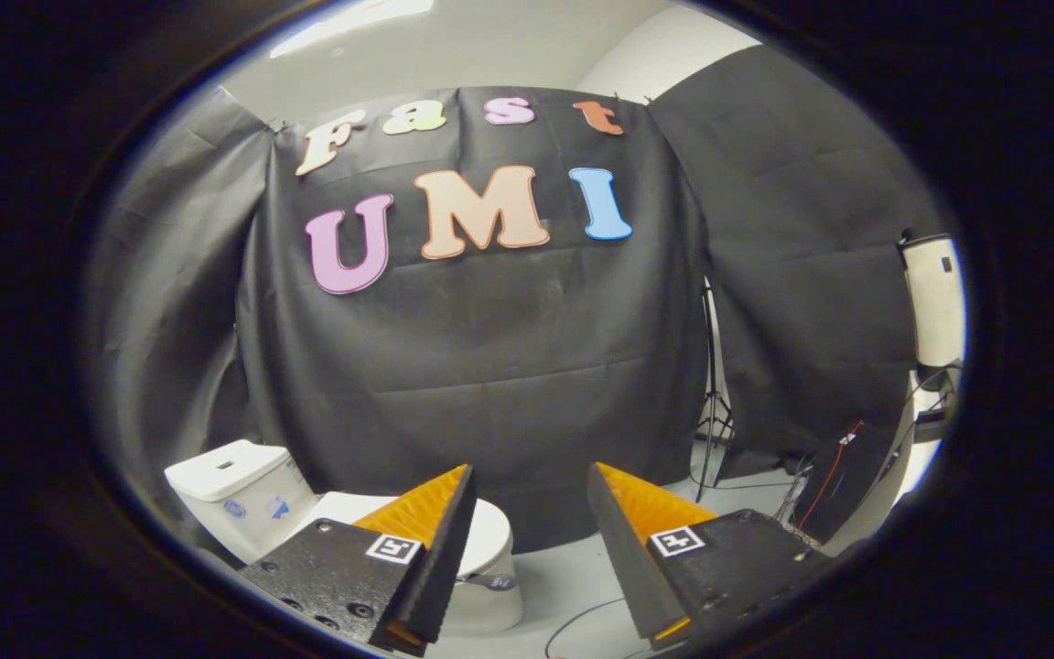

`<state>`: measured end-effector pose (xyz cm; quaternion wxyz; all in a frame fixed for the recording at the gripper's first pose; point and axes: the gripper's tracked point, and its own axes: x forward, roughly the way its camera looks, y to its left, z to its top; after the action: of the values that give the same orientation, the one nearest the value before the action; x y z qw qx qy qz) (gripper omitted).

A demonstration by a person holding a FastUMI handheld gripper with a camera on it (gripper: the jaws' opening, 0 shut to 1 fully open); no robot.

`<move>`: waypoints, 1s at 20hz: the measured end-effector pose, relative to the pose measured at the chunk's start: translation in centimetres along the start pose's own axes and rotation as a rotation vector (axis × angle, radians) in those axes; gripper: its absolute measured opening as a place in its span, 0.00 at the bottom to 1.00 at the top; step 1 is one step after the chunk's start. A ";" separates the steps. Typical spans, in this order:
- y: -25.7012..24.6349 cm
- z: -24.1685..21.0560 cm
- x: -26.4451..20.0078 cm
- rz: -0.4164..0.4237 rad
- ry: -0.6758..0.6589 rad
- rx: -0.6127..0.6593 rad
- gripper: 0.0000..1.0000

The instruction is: Open the toilet lid.

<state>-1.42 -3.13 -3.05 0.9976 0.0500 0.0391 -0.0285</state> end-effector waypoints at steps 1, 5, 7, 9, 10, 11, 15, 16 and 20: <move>-0.1 -0.1 0.0 -0.003 0.001 0.005 0.76; -0.6 0.0 0.1 -0.015 -0.002 0.028 0.76; -0.9 -0.1 0.1 -0.021 -0.005 0.047 0.76; -1.3 -0.1 0.4 -0.024 -0.012 0.096 0.76; -1.5 -0.1 0.8 -0.027 -0.014 0.129 0.76; -1.7 -0.3 1.0 -0.023 -0.015 0.167 0.76; -2.6 -1.6 2.6 -0.012 -0.017 0.304 0.74; -2.9 -1.9 3.1 -0.010 -0.027 0.339 0.74; -3.3 -4.4 5.7 0.008 -0.038 0.512 0.65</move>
<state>3.70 -6.28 -8.21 0.9530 0.3007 0.0118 -0.0343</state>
